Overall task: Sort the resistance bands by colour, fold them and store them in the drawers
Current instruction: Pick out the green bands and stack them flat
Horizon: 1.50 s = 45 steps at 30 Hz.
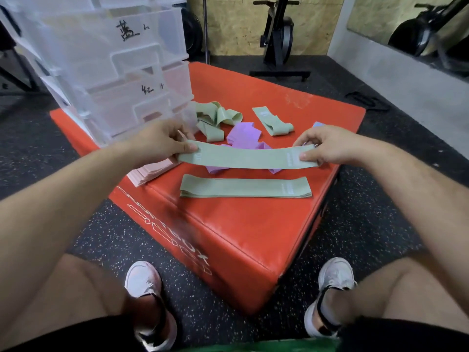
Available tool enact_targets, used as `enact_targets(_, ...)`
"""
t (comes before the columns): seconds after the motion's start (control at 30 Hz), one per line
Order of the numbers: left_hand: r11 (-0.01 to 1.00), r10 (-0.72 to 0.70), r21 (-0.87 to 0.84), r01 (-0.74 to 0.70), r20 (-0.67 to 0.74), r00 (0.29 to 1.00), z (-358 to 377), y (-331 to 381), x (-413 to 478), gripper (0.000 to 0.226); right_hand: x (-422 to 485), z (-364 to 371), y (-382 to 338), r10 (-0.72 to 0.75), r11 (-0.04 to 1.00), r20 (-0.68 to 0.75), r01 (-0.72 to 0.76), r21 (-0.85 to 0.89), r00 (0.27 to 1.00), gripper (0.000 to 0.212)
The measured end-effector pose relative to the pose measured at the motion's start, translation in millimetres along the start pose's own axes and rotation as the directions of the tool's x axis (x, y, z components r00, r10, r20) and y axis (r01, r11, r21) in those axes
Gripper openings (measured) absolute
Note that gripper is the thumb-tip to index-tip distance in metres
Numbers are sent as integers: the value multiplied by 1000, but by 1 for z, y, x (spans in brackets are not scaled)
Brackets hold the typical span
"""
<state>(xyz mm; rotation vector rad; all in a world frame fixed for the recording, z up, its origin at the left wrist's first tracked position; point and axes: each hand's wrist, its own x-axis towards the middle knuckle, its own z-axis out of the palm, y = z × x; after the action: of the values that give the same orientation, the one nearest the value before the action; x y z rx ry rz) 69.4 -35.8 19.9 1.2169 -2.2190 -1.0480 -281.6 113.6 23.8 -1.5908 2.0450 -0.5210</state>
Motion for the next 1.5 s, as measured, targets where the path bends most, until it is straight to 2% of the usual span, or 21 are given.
enact_targets(0.13,990,11,137,-18,51,999,10,-13,-10,19,-8,20,4,-36,999,22,37,-37,999,26)
enact_targets(0.23,982,21,189,-29,47,999,23,-23,-16,17,-11,28,9,-34,990,39,39,-133,999,26)
enact_targets(0.37,935,55,349,-67,43,998,35,-34,-20,14,-12,36,15,-12,976,70,27,-216,997,26)
enact_targets(0.57,890,71,446,-90,60,996,44,-40,-20,10,-14,47,19,0,967,86,22,-254,996,27)
enact_targets(0.77,820,163,548,-168,58,985,46,-46,-18,24,-13,49,21,-60,934,91,88,-345,994,31)
enact_targets(0.83,805,257,525,-275,109,960,45,-44,-21,39,-15,47,20,-92,936,123,128,-328,988,37)
enact_targets(0.9,824,282,450,-344,200,938,45,-40,-25,52,-20,47,17,-103,946,177,151,-286,979,49)
enact_targets(0.97,837,275,399,-374,283,919,48,-39,-27,56,-22,48,16,-114,940,207,173,-294,972,55)
enact_targets(1.03,834,279,385,-395,323,904,52,-41,-26,51,-21,50,16,-138,925,211,202,-322,968,53)
enact_targets(1.2,850,259,374,-372,318,912,55,-42,-21,42,-22,51,17,-157,916,200,218,-338,967,51)
enact_targets(1.37,799,296,427,-422,332,896,55,-38,-19,42,-22,51,15,-155,914,205,219,-343,966,49)
enact_targets(1.5,767,367,448,-459,281,887,58,-19,-7,47,-10,49,3,-217,926,121,244,-290,969,42)
